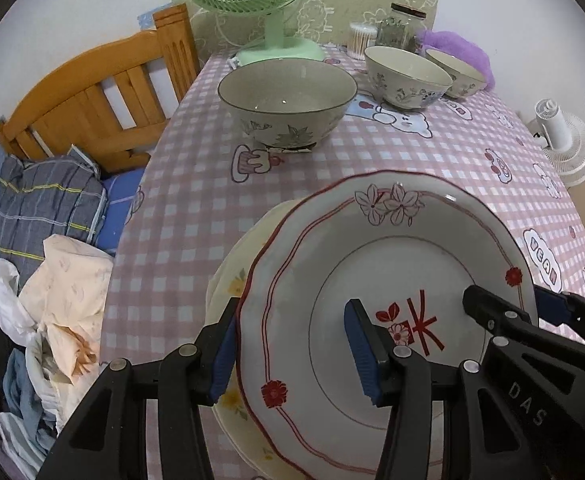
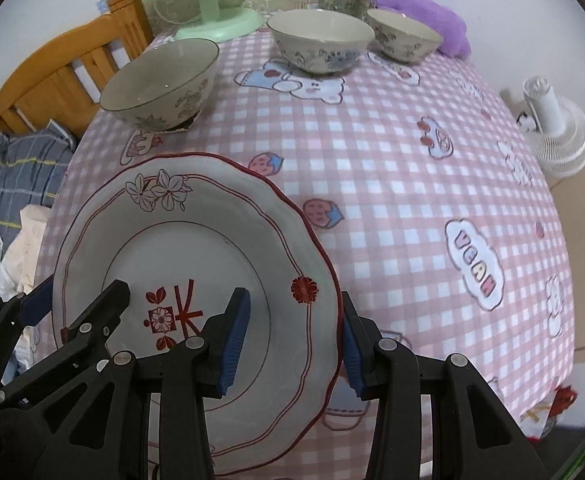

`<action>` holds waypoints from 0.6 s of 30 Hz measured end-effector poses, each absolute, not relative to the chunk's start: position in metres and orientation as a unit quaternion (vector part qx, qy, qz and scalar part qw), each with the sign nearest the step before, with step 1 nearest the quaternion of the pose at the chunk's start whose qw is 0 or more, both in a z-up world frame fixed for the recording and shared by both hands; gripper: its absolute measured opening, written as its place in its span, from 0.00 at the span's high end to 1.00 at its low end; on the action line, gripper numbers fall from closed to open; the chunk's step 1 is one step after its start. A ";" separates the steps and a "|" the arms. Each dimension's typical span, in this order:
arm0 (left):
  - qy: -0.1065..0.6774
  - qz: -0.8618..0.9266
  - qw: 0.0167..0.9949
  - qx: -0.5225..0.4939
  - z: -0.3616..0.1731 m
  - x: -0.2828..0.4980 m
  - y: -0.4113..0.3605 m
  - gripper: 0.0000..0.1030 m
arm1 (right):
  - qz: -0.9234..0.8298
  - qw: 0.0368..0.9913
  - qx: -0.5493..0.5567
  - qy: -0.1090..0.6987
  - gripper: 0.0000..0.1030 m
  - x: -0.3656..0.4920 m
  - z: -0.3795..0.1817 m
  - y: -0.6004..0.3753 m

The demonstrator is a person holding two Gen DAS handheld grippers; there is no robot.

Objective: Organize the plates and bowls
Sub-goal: 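Lower the held plate onto the yellow-flower plate stack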

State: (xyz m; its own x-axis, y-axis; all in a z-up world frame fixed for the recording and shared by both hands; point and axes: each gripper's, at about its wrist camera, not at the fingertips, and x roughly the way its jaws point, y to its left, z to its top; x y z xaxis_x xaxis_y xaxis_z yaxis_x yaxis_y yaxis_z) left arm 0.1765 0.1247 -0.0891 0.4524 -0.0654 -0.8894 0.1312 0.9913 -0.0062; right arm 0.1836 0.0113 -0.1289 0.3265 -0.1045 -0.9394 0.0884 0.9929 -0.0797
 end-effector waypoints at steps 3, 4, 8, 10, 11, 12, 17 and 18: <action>0.518 -0.056 0.852 0.049 -0.090 0.177 0.123 0.51 | -0.069 0.813 -0.011 0.578 0.56 0.186 -0.130 0.013; 0.517 -0.057 0.852 0.053 -0.090 0.177 0.122 0.51 | -0.072 0.813 -0.012 0.578 0.56 0.187 -0.131 0.014; 0.514 -0.061 0.853 0.068 -0.091 0.178 0.119 0.53 | -0.086 0.812 -0.020 0.577 0.56 0.188 -0.134 0.014; 0.513 -0.062 0.853 0.074 -0.092 0.179 0.117 0.53 | -0.091 0.811 -0.017 0.578 0.57 0.187 -0.134 0.012; 0.512 -0.063 0.853 0.076 -0.092 0.179 0.117 0.52 | -0.093 0.810 -0.017 0.578 0.59 0.187 -0.134 0.011; 0.511 -0.061 0.854 0.080 -0.092 0.179 0.116 0.52 | -0.094 0.810 -0.016 0.579 0.59 0.187 -0.134 0.011; 0.512 -0.068 0.853 0.073 -0.092 0.181 0.119 0.50 | -0.095 0.808 -0.016 0.581 0.59 0.187 -0.133 0.012; 0.513 -0.070 0.853 0.072 -0.092 0.182 0.120 0.49 | -0.093 0.808 -0.016 0.581 0.59 0.188 -0.132 0.012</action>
State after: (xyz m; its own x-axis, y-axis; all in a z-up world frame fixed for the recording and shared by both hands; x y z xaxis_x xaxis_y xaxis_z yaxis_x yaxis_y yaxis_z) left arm 0.1819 0.1197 -0.0916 0.4647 -0.0461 -0.8843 0.1927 0.9800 0.0502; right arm 0.1876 0.0119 -0.1325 0.3067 -0.1690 -0.9367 0.1316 0.9822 -0.1341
